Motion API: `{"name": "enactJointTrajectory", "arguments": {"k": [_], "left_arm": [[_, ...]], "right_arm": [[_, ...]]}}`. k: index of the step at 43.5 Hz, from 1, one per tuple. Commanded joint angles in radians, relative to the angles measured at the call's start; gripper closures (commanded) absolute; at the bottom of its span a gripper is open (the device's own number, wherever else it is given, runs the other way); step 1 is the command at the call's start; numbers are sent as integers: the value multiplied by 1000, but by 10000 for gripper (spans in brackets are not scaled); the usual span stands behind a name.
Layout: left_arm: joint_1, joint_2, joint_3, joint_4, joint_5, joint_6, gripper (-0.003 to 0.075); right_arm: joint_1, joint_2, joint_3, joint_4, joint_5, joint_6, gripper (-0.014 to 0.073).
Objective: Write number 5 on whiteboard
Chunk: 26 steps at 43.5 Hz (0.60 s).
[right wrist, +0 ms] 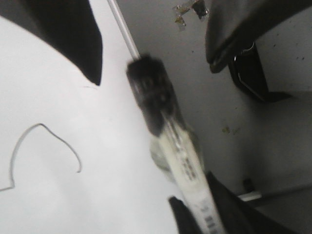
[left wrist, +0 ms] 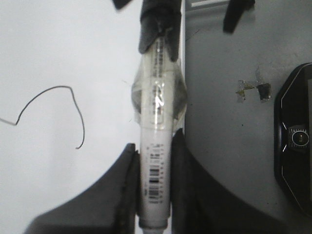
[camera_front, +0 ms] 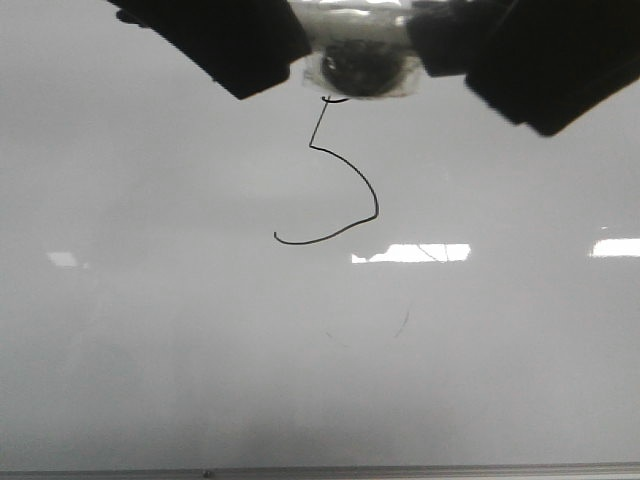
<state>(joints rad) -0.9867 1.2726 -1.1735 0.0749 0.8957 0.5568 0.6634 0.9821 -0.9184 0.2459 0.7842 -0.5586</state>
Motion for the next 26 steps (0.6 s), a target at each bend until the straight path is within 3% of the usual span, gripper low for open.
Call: {"name": "enactJointTrajectory", "arguments": {"k": [1, 6, 14, 21, 26], "left_arm": [[63, -58, -1, -36, -78, -27, 682], [164, -115, 53, -115, -146, -27, 682], [367, -253, 199, -282, -256, -29, 682], [553, -396, 341, -415, -331, -29, 686], [658, -508, 459, -484, -403, -29, 709]], "right_arm": [[-77, -76, 4, 14, -84, 43, 112], [-193, -176, 83, 14, -173, 138, 112], [-358, -357, 260, 14, -330, 406, 136], [-461, -512, 422, 14, -420, 461, 267], [-478, -615, 498, 12, -449, 461, 369]]}}
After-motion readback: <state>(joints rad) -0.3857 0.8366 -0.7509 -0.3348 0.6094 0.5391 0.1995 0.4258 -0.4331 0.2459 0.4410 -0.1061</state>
